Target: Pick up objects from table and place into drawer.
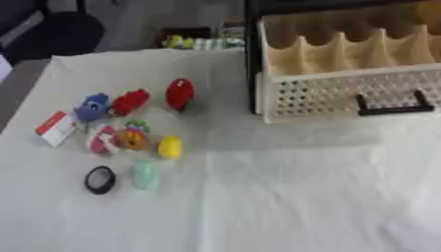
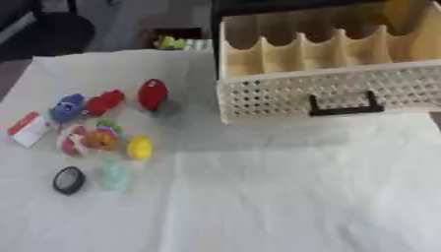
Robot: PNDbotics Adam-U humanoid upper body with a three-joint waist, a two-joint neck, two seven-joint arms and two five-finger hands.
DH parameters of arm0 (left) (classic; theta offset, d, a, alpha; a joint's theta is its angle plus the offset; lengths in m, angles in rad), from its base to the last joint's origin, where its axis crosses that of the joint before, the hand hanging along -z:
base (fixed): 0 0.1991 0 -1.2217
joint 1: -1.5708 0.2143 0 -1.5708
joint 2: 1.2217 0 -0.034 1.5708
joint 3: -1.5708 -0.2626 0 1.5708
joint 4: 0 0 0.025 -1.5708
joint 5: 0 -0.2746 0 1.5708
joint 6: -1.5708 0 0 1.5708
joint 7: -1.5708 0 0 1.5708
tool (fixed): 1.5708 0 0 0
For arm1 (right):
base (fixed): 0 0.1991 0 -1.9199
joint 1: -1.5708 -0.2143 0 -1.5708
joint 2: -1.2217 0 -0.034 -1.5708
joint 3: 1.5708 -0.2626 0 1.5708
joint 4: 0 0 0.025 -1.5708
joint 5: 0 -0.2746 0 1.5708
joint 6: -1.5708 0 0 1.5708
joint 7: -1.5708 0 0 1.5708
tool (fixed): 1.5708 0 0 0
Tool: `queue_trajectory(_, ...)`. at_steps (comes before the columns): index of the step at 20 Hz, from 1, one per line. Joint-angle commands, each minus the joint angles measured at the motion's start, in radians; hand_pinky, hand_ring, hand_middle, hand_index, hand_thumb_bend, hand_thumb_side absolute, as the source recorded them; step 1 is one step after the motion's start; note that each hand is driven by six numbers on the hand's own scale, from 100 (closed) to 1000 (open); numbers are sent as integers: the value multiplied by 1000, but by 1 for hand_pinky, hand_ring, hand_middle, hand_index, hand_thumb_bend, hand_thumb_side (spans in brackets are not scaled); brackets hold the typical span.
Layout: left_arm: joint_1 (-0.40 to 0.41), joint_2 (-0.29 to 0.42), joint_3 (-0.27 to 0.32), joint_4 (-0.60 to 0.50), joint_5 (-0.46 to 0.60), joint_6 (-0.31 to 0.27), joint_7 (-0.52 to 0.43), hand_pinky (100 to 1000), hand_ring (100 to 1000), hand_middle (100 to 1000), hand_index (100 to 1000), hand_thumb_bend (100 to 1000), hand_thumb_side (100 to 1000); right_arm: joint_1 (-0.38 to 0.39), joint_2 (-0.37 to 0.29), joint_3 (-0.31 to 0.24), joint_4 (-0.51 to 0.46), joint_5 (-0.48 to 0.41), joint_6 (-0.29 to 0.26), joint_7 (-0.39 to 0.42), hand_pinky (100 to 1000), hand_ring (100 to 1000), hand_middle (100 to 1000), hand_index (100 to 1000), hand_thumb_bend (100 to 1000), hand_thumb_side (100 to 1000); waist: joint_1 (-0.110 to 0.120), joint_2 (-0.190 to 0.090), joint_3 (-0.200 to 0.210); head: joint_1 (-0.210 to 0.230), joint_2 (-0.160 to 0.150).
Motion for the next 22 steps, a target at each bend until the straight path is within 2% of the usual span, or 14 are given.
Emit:
queue_trajectory(1, -21, 83, 5, -12, -32, 21, -59, 466, 530, 631, 835, 100, 683, -14, -14, -19, -11, 4, -14, 1, 564, 317, 339, 704, 166, 952, -2, -15, 1, 3, -7)
queue_trajectory(4, -44, 119, -4, 23, -63, 13, -134, 489, 551, 654, 855, 100, 677, -13, -9, -20, -11, 4, -13, 2, 558, 315, 340, 704, 161, 955, 1, -11, 0, 3, -19)
queue_trajectory(7, -69, 144, -11, 70, -92, -13, -206, 520, 586, 692, 928, 100, 667, -10, -9, -24, -11, 6, -10, 0, 557, 314, 340, 703, 160, 955, 4, -8, -2, 5, -31)
queue_trajectory(12, -116, 174, -29, 142, -149, -98, -336, 582, 654, 738, 968, 100, 639, -12, -7, -26, -11, 7, -5, -4, 555, 314, 340, 703, 157, 955, 7, 0, -6, 5, -43)
queue_trajectory(14, -136, 183, -41, 171, -175, -144, -386, 615, 693, 760, 973, 157, 674, -13, -4, -28, -11, 8, -4, -5, 553, 313, 339, 702, 158, 954, 8, 5, -8, 4, -52)
queue_trajectory(17, -165, 188, -58, 215, -212, -200, -453, 628, 705, 759, 951, 260, 743, -11, -1, -30, -11, 8, -2, -7, 553, 309, 337, 701, 158, 953, 10, 11, -11, 3, -62)
queue_trajectory(22, -213, 187, -90, 282, -255, -252, -526, 638, 718, 765, 951, 357, 794, -7, 3, -33, -11, 10, 1, -7, 554, 306, 334, 699, 159, 952, 11, 22, -16, 5, -76)
